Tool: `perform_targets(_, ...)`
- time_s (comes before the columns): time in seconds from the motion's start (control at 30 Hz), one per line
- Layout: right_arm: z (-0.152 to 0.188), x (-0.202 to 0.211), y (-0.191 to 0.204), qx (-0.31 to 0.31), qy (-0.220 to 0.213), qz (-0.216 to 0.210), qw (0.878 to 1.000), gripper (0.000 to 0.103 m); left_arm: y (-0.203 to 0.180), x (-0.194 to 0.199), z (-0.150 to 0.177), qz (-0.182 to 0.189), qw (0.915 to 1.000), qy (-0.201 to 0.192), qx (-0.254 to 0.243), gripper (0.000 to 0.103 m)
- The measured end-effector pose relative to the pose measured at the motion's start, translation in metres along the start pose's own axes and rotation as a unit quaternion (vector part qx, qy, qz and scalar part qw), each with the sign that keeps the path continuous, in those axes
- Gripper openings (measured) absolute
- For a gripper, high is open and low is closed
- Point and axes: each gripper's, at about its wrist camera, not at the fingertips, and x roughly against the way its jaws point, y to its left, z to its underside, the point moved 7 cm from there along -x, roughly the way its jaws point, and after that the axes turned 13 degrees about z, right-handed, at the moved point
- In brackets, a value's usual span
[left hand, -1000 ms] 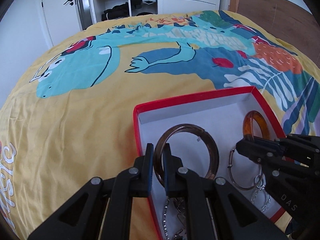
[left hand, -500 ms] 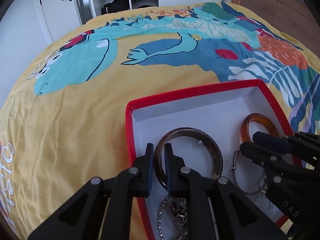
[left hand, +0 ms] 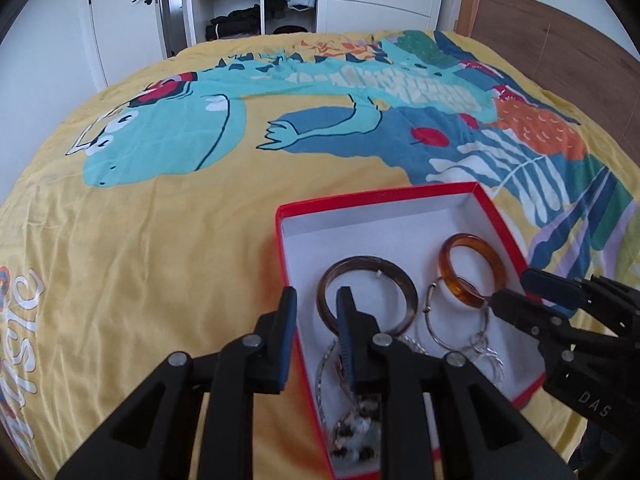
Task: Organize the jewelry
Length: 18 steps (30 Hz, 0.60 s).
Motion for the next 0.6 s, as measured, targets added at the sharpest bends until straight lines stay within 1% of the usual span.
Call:
perform_targets(0.07, 0.005, 0.018, 0.004, -0.007, -0.008, 0.001, 1.0, 0.045, -0.002, 0.016, 0.003, -0.001, 1.0, -0.008, 0.0, 0.024)
perform_targets(0.1, 0.007, 0.025, 0.006, -0.01, -0.011, 0.002, 1.0, 0.048, -0.002, 0.026, 0.004, -0.003, 0.9999, -0.014, 0.001, 0.033)
perform_targets(0.13, 0.01, 0.034, 0.009, -0.015, -0.015, 0.002, 1.0, 0.05, -0.003, 0.039, 0.006, -0.005, 0.9997, -0.022, 0.001, 0.038)
perform_targets(0.23, 0.019, 0.061, 0.022, -0.018, -0.026, 0.004, 0.999, 0.052, -0.004, 0.074, 0.016, -0.012, 0.9991, -0.039, -0.007, 0.038)
perform_targets(0.37, 0.033, 0.099, 0.044, -0.012, -0.041, 0.002, 0.999, 0.056, -0.002, 0.116, 0.03, -0.02, 0.9984, -0.053, -0.01, 0.039)
perform_targets(0.5, 0.05, 0.135, 0.069, -0.004, -0.056, -0.002, 0.998, 0.057, 0.005, 0.165, 0.052, -0.028, 0.9971, -0.071, 0.0, 0.039)
perform_targets(0.6, 0.064, 0.16, 0.086, 0.001, -0.065, -0.007, 0.998, 0.058, 0.012, 0.195, 0.069, -0.031, 0.9963, -0.079, 0.01, 0.039)
